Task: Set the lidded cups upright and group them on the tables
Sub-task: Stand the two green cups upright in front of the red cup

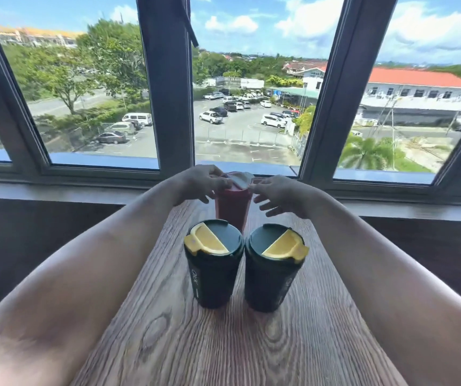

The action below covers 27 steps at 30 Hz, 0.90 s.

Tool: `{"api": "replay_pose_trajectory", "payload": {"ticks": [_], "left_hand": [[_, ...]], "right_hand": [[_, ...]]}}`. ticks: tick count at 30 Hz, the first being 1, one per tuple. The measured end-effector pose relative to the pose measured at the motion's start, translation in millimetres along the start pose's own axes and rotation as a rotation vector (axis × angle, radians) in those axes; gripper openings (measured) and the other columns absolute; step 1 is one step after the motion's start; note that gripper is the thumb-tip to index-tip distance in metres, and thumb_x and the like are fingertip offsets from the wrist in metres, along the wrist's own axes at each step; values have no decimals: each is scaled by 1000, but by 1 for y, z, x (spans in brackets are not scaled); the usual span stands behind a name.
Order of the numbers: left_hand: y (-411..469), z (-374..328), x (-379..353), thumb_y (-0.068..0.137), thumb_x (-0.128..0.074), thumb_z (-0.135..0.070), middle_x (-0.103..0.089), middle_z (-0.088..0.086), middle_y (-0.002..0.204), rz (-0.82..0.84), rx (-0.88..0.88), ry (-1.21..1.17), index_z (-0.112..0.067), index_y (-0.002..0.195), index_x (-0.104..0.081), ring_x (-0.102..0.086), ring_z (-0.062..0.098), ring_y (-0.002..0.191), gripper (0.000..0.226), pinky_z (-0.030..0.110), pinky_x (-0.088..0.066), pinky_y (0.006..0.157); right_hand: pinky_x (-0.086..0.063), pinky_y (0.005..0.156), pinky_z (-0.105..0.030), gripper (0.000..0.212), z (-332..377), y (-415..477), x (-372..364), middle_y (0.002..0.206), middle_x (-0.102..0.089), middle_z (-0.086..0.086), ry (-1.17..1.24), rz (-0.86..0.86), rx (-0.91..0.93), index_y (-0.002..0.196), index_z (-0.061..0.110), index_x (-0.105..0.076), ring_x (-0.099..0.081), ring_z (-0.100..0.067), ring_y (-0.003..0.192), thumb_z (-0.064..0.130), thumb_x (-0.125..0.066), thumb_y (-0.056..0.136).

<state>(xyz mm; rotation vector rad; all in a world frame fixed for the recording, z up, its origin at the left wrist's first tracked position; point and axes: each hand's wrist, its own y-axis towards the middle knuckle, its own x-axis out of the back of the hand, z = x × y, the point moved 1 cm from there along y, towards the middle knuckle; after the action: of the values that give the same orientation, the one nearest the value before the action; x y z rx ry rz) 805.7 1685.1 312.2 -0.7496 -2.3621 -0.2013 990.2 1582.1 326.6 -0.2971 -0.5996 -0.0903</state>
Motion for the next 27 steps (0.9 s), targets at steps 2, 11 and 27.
{"api": "replay_pose_trajectory", "payload": {"ticks": [2,11,27], "left_hand": [[2,2,-1,91,-69,-38,-71,11,100,-19,-13,-16,-11,113,-65,-66,21,83,35,31,-53,68],[-27,-15,10,64,-78,-63,-72,0,60,-62,-86,75,-9,87,-74,-67,12,57,59,31,-53,59],[-70,-33,-7,73,-79,-56,-77,4,69,-117,-133,193,-18,83,-77,-75,13,63,39,27,-55,65]], "right_hand": [[-58,73,-29,39,-3,6,-3,122,-64,-16,91,24,35,125,5,-62,-64,-24,97,33,-53,100],[-55,96,-40,29,-4,2,5,115,-70,-24,252,117,190,112,-2,-69,-71,-33,98,21,-60,97],[-55,97,-43,28,-18,-18,5,111,-70,-27,237,207,276,110,-4,-70,-70,-40,101,19,-59,97]]}}
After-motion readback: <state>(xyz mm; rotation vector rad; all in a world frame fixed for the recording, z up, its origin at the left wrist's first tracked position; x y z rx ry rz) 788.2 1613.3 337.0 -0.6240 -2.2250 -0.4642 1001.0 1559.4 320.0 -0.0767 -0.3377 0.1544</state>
